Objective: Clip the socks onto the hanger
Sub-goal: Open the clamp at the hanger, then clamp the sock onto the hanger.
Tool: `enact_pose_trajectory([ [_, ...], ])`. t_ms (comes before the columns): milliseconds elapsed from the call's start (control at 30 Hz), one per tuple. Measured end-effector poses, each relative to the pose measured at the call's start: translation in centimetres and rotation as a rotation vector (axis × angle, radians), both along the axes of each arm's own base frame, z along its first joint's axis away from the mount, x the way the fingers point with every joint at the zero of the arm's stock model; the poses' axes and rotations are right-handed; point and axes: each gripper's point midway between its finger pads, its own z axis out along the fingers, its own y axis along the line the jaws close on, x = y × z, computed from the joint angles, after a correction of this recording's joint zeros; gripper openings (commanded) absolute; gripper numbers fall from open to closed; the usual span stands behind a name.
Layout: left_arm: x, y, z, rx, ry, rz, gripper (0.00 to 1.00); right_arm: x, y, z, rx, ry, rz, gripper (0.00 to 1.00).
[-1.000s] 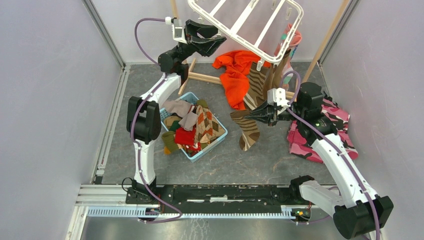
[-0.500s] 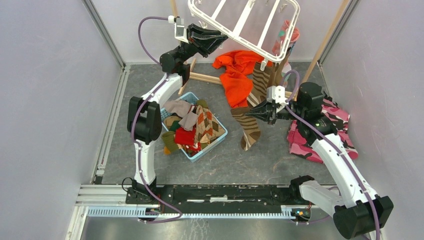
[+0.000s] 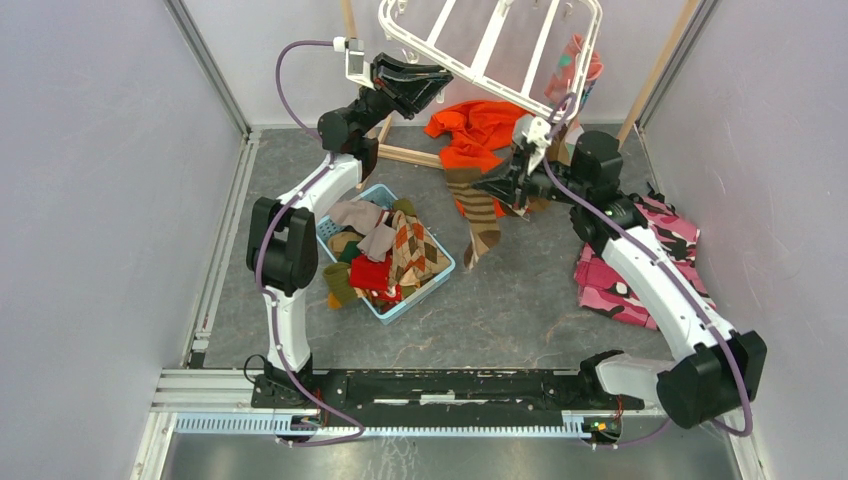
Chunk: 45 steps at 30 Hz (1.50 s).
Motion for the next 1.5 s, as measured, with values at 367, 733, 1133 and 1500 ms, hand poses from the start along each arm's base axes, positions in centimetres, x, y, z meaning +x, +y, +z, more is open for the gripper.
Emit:
enact_pose_trajectory([
  [367, 0.3, 0.3, 0.7, -0.066, 0.174, -0.083, 0.06, 4.0, 2.1, 3.7, 0.179, 0.141, -0.149, 0.00],
  [733, 0.2, 0.5, 1.0, -0.095, 0.256, -0.138, 0.06, 6.3, 3.0, 4.8, 0.271, 0.261, -0.184, 0.00],
  [1133, -0.1, 0.5, 1.1, -0.104, 0.275, -0.166, 0.06, 7.9, 3.5, 6.1, 0.328, 0.309, -0.212, 0.00],
  [1500, -0.2, 0.6, 1.2, -0.108, 0.282, -0.176, 0.06, 9.3, 2.8, 6.5, 0.378, 0.356, -0.306, 0.00],
])
